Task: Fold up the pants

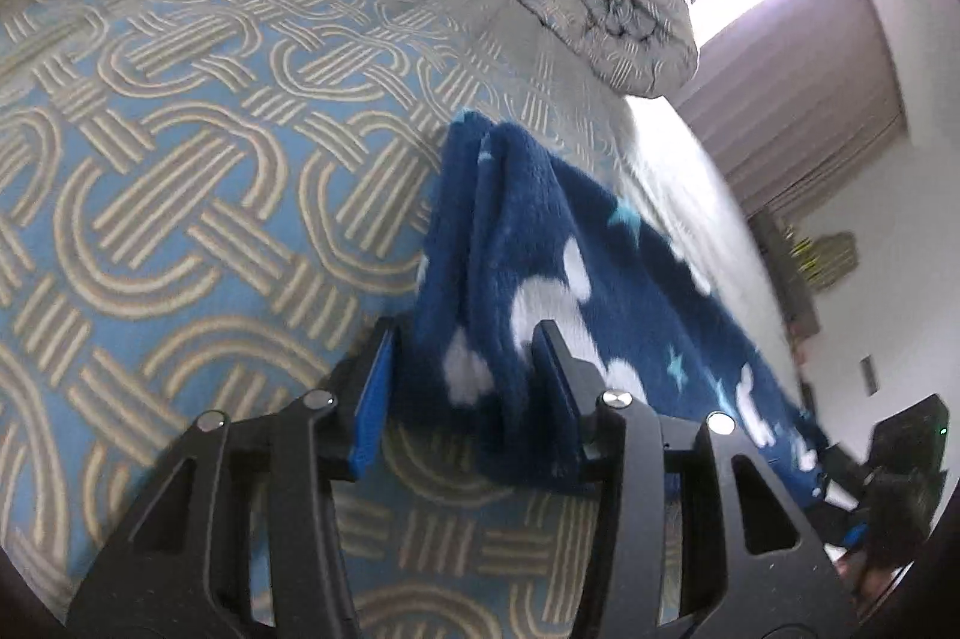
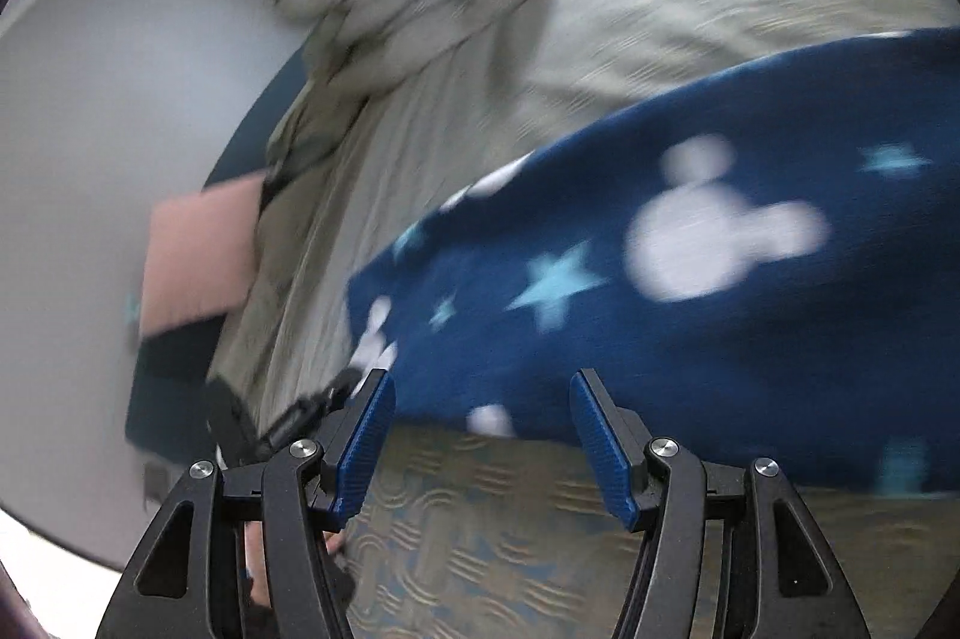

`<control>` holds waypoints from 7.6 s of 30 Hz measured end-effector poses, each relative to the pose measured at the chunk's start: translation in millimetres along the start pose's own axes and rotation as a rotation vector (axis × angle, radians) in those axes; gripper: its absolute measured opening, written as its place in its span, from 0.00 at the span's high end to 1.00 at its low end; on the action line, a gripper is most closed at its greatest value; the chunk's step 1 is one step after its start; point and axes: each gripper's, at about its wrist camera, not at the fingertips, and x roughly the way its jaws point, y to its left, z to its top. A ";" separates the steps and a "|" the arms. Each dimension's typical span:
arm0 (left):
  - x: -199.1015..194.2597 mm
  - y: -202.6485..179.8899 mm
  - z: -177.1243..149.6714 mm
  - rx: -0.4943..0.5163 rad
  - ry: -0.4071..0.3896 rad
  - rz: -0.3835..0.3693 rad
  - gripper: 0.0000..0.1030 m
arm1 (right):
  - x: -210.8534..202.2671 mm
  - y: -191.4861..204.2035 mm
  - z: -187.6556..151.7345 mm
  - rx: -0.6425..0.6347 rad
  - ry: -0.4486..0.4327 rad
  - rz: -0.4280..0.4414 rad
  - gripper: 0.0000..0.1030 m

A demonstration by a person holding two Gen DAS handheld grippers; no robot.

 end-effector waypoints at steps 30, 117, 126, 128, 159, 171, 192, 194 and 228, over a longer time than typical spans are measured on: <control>20.7 -24.0 22.0 0.067 0.034 -0.341 0.77 | 76.7 47.3 -7.0 -0.050 0.025 0.081 0.33; 59.4 -207.2 -98.4 0.371 -0.032 0.055 0.03 | -150.2 -38.9 153.0 0.157 -0.045 -0.026 0.86; 72.4 -239.3 -121.3 0.494 -0.017 0.182 0.03 | -190.8 -84.2 154.0 0.236 -0.135 0.062 0.86; 78.0 -245.5 -127.3 0.506 0.000 0.203 0.03 | -199.4 -95.6 154.5 0.250 -0.142 0.064 0.86; 63.2 -258.2 -157.7 0.623 0.097 0.310 0.00 | -200.0 -290.0 88.1 0.522 -0.116 0.001 0.70; -5.3 -287.6 -102.4 0.494 -0.032 0.048 0.07 | -257.7 -192.4 64.0 0.207 -0.330 -0.140 0.86; 150.7 -319.0 -101.5 0.548 -0.058 0.377 0.21 | -199.7 -222.1 -2.0 0.120 -0.314 -0.179 0.99; 150.4 -319.2 -101.6 0.555 -0.054 0.394 0.20 | -202.4 -226.6 -3.9 0.123 -0.323 -0.164 0.99; 123.2 -403.7 -254.0 0.876 0.031 0.149 0.01 | -350.5 -352.8 -45.2 0.717 -0.940 -0.384 0.20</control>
